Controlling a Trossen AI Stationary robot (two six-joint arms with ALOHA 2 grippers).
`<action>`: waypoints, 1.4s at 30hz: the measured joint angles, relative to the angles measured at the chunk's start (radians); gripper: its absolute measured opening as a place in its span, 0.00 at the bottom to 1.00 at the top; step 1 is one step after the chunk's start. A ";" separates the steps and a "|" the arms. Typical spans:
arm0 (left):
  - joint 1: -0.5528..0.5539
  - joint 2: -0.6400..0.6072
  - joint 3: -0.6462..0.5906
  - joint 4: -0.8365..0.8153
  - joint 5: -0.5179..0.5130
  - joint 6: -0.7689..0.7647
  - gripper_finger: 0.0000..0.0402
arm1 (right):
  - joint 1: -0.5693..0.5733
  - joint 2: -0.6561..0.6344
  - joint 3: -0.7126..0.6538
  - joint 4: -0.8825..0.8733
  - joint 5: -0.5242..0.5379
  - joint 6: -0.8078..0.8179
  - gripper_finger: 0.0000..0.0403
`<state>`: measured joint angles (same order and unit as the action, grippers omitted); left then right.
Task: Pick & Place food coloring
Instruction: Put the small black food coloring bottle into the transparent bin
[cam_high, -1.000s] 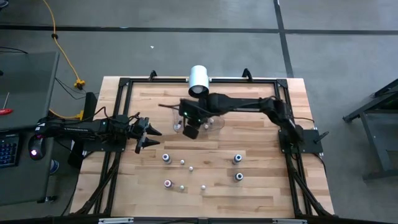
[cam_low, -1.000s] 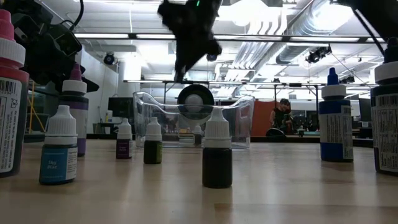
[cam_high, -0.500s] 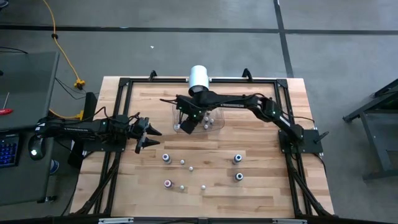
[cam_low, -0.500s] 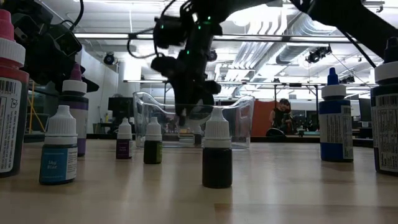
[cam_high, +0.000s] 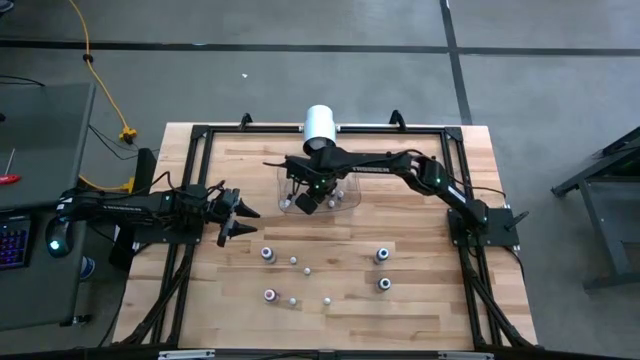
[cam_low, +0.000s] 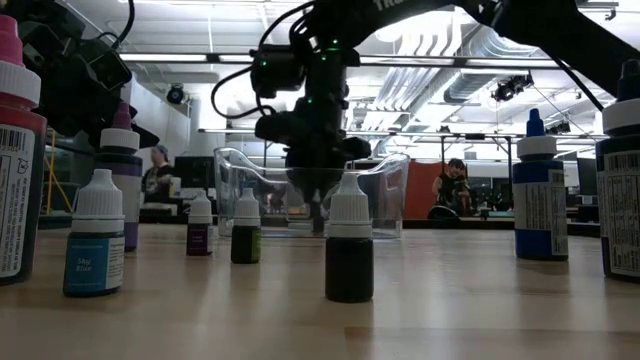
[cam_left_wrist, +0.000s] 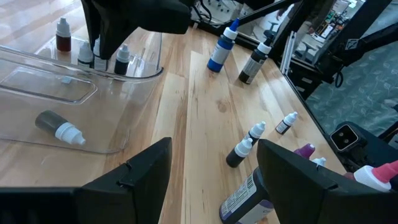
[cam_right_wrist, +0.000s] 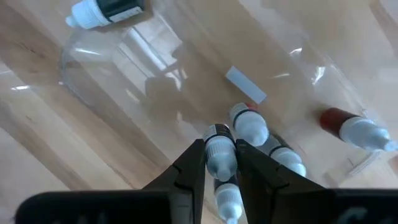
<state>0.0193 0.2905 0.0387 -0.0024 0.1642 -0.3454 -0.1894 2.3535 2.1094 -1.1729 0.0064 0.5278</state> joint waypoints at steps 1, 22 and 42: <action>0.000 0.000 0.000 0.000 0.000 0.000 0.58 | 0.000 0.000 0.000 -0.002 0.006 0.000 0.17; 0.000 0.000 0.000 0.000 0.000 0.000 0.58 | 0.029 -0.002 -0.079 0.070 -0.002 0.016 0.19; 0.000 0.000 0.000 0.000 0.000 0.000 0.58 | 0.039 -0.003 -0.079 0.071 -0.004 0.010 0.41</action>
<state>0.0192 0.2908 0.0391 -0.0025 0.1642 -0.3457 -0.1507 2.3508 2.0300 -1.1015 0.0026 0.5379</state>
